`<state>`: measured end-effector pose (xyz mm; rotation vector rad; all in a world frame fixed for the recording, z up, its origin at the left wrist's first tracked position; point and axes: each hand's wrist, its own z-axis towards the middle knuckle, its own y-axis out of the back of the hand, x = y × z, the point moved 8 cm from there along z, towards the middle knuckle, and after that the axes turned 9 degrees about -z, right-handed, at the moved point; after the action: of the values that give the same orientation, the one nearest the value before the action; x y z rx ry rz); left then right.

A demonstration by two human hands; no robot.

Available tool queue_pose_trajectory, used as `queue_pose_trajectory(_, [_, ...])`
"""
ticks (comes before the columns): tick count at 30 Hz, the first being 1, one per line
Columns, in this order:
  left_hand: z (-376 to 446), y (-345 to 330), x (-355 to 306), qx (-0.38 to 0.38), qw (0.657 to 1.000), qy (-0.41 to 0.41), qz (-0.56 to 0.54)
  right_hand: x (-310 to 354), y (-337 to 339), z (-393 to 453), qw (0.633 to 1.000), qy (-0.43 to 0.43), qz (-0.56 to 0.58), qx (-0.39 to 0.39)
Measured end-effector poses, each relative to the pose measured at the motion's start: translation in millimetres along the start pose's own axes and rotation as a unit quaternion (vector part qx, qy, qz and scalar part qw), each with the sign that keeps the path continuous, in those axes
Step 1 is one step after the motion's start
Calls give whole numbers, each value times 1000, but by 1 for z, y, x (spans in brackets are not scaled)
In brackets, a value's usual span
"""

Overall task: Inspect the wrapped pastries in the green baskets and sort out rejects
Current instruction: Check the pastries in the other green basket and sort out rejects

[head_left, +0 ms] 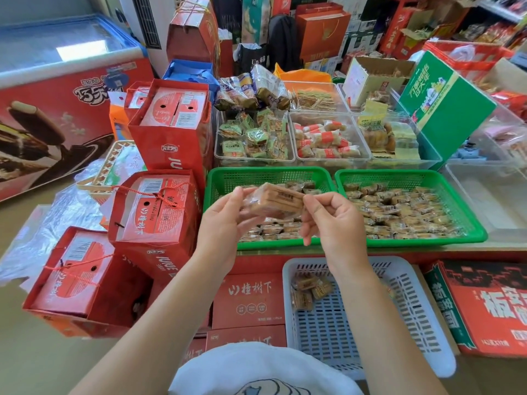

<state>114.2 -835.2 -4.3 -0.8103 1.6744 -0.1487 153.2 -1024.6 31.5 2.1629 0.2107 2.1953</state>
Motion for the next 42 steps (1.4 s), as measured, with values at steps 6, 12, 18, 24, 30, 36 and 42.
queue_pose_trajectory(6, [7,-15,-4,153,972,-51,168,-11,-7,12,996,-63,48,32])
queue_pose_trajectory(12, [30,11,20,100,989,33,108,-39,-37,32,980,-122,44,148])
queue_pose_trajectory(18, [66,40,38,67,993,62,79,-74,-55,66,989,-106,-56,92])
queue_pose_trajectory(24, [122,70,64,3,995,86,57,-123,-104,96,957,-168,-124,199])
queue_pose_trajectory(30, [186,115,93,-27,806,-73,587,-173,-128,179,948,-168,-237,133])
queue_pose_trajectory(36, [202,141,132,-29,656,-62,752,-190,-196,252,932,-30,-328,150])
queue_pose_trajectory(42, [202,145,135,-48,661,-70,746,-213,-256,268,798,155,-528,245])
